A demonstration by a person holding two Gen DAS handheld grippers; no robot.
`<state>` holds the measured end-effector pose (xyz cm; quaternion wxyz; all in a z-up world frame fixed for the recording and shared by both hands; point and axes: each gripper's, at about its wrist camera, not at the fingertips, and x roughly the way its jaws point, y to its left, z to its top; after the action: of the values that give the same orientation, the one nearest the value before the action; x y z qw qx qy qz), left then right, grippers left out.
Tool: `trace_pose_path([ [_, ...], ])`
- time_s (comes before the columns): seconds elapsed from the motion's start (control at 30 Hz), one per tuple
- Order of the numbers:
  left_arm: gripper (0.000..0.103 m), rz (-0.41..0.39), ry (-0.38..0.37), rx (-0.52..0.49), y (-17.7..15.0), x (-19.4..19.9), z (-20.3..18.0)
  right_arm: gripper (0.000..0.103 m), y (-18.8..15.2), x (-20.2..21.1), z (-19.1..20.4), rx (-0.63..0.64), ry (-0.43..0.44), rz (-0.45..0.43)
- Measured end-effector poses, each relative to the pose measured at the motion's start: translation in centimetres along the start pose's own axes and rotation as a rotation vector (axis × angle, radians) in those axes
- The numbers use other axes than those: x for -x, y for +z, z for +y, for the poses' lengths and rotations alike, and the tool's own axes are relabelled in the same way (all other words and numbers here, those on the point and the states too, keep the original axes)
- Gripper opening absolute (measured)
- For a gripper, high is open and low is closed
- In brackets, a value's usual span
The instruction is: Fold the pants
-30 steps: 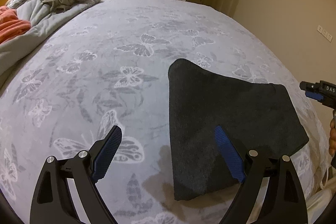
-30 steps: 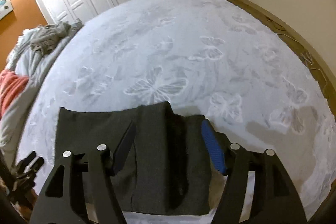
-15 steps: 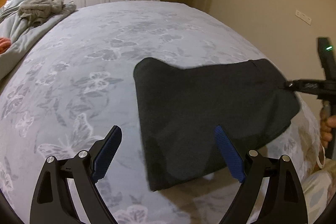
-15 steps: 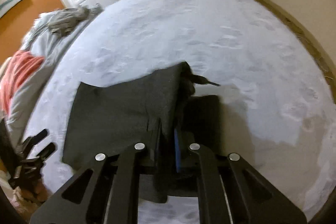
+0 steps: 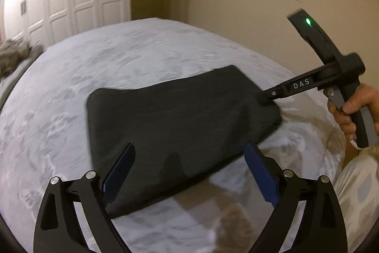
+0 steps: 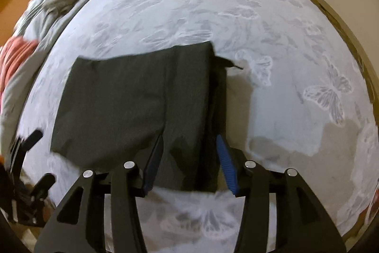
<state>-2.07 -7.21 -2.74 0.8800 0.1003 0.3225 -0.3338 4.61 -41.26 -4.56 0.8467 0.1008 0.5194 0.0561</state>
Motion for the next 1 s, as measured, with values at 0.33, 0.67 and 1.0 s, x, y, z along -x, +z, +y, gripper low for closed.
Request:
trace_pose_path([
  [0.33, 0.091, 0.014, -0.026, -0.129, 1.2, -4.8, -7.3, 0.008, -0.9, 2.2, -1.0, -0.043, 0.308, -0.037],
  [0.67, 0.010, 0.130, -0.101, 0.029, 6.3, -11.7, -5.0, 0.015, 3.0, 1.6, -3.4, -0.158, 0.336, -0.102],
  [1.0, 0.009, 0.040, -0.110, 0.184, 10.6, -7.4, 0.4, 0.026, 8.0, -2.2, -4.7, -0.079, 0.118, -0.160],
])
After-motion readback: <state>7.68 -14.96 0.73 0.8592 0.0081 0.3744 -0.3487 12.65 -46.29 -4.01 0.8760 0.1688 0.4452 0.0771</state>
